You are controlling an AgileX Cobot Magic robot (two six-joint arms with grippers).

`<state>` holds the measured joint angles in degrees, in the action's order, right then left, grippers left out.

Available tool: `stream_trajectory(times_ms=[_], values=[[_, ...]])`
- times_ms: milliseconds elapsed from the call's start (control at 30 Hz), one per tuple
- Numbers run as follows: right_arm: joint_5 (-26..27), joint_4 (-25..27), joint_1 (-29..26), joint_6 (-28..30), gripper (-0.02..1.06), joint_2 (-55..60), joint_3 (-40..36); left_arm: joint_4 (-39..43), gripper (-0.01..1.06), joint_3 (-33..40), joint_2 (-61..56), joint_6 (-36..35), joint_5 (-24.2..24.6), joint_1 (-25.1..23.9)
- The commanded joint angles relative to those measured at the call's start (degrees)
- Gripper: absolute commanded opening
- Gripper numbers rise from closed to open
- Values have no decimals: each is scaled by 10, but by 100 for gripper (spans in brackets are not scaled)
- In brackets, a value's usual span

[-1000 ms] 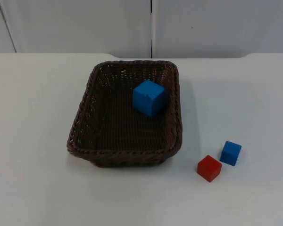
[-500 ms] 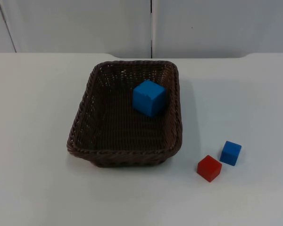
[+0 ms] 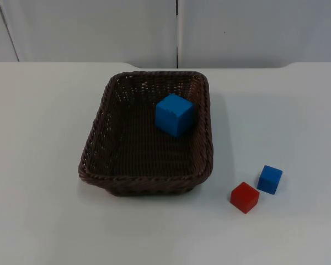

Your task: Pick up the basket with the left hand and place the largest block into the basket with the right hand.

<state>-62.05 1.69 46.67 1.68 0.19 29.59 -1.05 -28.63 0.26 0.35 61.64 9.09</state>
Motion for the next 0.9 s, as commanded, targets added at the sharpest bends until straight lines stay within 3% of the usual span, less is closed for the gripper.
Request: stream_trajectory(times_ms=[0,500,867], values=[[4,1,-4,0,105,-2,-1,3,104,3,-3,0,-1,-3],[4,1,-4,0,105,-2,-1,3,104,3,-3,0,-1,-88],[4,0,-23,0,105,-2,-1,3,104,3,-3,0,-1,-99]])
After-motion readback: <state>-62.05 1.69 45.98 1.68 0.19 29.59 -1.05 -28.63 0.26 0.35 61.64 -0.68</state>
